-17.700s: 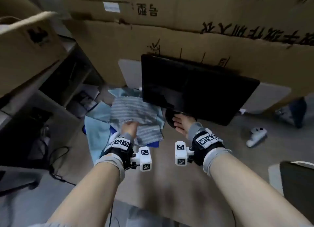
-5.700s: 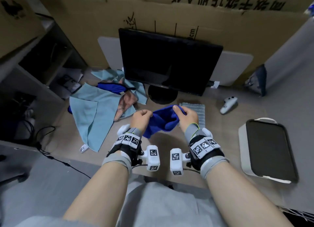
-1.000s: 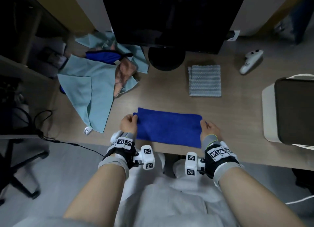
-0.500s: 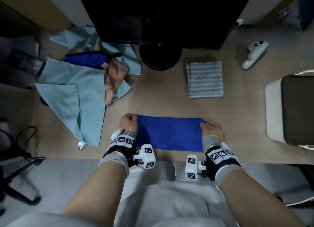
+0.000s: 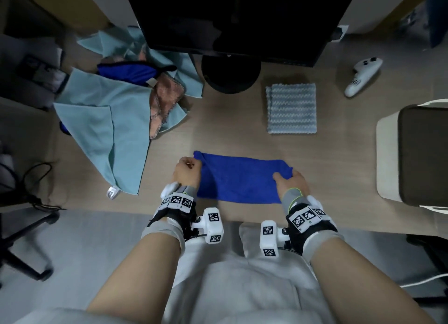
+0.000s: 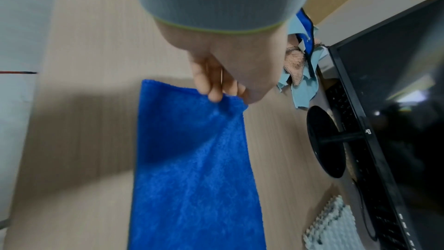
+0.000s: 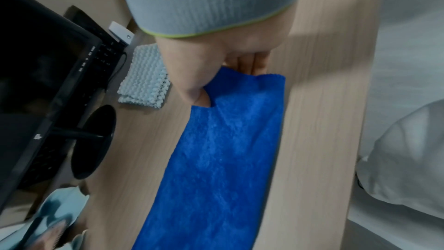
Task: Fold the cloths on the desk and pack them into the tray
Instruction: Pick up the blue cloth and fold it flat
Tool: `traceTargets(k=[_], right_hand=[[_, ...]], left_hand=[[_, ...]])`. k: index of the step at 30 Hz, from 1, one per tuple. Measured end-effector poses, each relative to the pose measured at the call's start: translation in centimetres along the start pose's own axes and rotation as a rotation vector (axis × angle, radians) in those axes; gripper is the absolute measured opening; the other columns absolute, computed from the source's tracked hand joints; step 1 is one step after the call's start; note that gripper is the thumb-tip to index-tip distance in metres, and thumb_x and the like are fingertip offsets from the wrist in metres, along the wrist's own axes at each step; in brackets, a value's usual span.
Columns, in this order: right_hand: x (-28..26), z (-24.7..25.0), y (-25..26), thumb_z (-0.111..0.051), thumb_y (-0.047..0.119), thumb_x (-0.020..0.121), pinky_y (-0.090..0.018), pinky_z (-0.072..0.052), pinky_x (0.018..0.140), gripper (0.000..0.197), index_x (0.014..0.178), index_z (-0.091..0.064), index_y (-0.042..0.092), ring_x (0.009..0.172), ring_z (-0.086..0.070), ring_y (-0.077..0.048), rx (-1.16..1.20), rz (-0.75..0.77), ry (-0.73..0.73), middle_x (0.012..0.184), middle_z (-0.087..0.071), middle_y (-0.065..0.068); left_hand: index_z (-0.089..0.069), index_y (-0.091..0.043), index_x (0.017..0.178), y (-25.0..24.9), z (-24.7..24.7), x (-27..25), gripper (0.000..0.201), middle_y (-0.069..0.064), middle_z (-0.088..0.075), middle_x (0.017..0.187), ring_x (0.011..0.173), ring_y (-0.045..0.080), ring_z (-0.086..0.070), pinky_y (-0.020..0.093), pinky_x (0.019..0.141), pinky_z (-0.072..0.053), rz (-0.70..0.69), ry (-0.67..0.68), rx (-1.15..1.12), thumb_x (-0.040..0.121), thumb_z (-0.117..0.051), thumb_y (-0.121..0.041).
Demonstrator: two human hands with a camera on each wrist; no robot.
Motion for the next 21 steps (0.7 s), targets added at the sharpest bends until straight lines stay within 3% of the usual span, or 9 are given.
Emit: traceTargets(k=[1,3,5,8,11,14,16,18,21], right_hand=[[0.1,0.2,0.1,-0.060,0.037,0.083,-0.031,-0.047,0.075,0.047,0.125,-0.056,0.016,0.091,-0.060,-0.032,0.022,0.009,0.002,0.115,-0.064,-0.009],[0.4,0.5,-0.8,-0.061,0.029,0.086,-0.030,-0.044,0.070,0.042,0.123,-0.056,0.010,0.083,-0.057,-0.030,0.070,0.003,0.040,0.107,-0.063,-0.012],[1.0,0.7,-2.3,-0.065,0.029,0.086,-0.033,-0.050,0.076,0.046,0.126,-0.057,0.008,0.090,-0.061,-0.032,0.107,0.005,0.074,0.114,-0.065,-0.013],[1.7,1.2,-4.3,-0.069,0.034,0.084,-0.036,-0.053,0.085,0.053,0.130,-0.057,0.012,0.100,-0.064,-0.032,0.184,-0.027,0.089,0.122,-0.065,-0.011],[2.1,1.1,-5.6,-0.073,0.027,0.083,-0.036,-0.050,0.094,0.057,0.133,-0.054,0.010,0.107,-0.063,-0.030,0.337,-0.034,0.143,0.126,-0.062,-0.007],[1.5,0.2,-5.9,-0.077,0.031,0.078,-0.040,-0.055,0.092,0.060,0.130,-0.056,0.011,0.102,-0.066,-0.024,0.556,-0.100,0.290,0.119,-0.067,-0.010],[1.1,0.1,-5.8,-0.079,0.034,0.076,-0.040,-0.056,0.091,0.045,0.113,-0.065,0.013,0.098,-0.068,-0.024,0.537,-0.100,0.346,0.110,-0.070,-0.009],[0.9,-0.2,-5.9,-0.080,0.036,0.071,-0.045,-0.055,0.091,0.030,0.089,-0.067,0.017,0.094,-0.069,-0.027,0.455,-0.085,0.363,0.102,-0.072,-0.009],[1.8,-1.0,-6.8,-0.078,0.035,0.069,-0.051,-0.055,0.087,0.025,0.078,-0.064,0.016,0.090,-0.068,-0.031,0.365,-0.048,0.351,0.099,-0.071,-0.016]], left_hand=[[-0.061,-0.019,0.083,0.5,-1.1,-0.4,0.005,0.005,-0.065,0.069,0.061,0.025,-0.059,0.036,0.071,-0.052,0.011,0.114,-0.033,0.086,-0.059,-0.022],[-0.065,-0.014,0.105,1.3,-2.8,-2.1,0.018,0.007,-0.067,0.079,0.071,0.026,-0.063,0.036,0.077,-0.051,-0.010,0.255,-0.022,0.087,-0.060,-0.015],[-0.057,-0.016,0.128,1.7,-3.3,-3.1,0.041,0.006,-0.066,0.094,0.088,0.025,-0.063,0.032,0.085,-0.049,-0.067,0.266,0.049,0.088,-0.059,-0.011],[-0.045,-0.021,0.143,1.4,-3.6,-3.9,0.060,0.016,-0.062,0.091,0.076,0.023,-0.057,0.027,0.074,-0.044,-0.130,0.273,0.124,0.086,-0.055,-0.005],[-0.042,-0.029,0.145,1.5,-4.3,-4.1,0.072,0.028,-0.059,0.102,0.078,0.039,-0.059,0.039,0.079,-0.053,-0.139,0.248,0.226,0.075,-0.055,-0.021],[-0.040,-0.031,0.145,1.0,-4.4,-4.8,0.070,0.024,-0.061,0.100,0.081,0.039,-0.061,0.041,0.081,-0.055,-0.099,0.194,0.237,0.078,-0.056,-0.020],[-0.046,-0.024,0.140,0.3,-4.0,-5.8,0.060,0.011,-0.061,0.082,0.076,0.033,-0.060,0.034,0.076,-0.051,-0.106,0.132,0.164,0.083,-0.056,-0.011],[-0.055,-0.020,0.128,0.6,-3.9,-6.5,0.044,0.002,-0.062,0.082,0.078,0.028,-0.062,0.033,0.077,-0.052,-0.087,0.119,0.108,0.086,-0.054,-0.009],[-0.062,-0.008,0.116,1.7,-5.3,-7.7,0.031,0.005,-0.063,0.074,0.063,0.022,-0.061,0.032,0.065,-0.052,0.004,0.291,-0.010,0.089,-0.048,-0.005]])
Point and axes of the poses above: each hand's wrist, its own x-axis towards the middle knuckle, its own z-axis out of the back of the hand, y = z × x, the point moved 6 cm from there along x, towards the middle knuckle
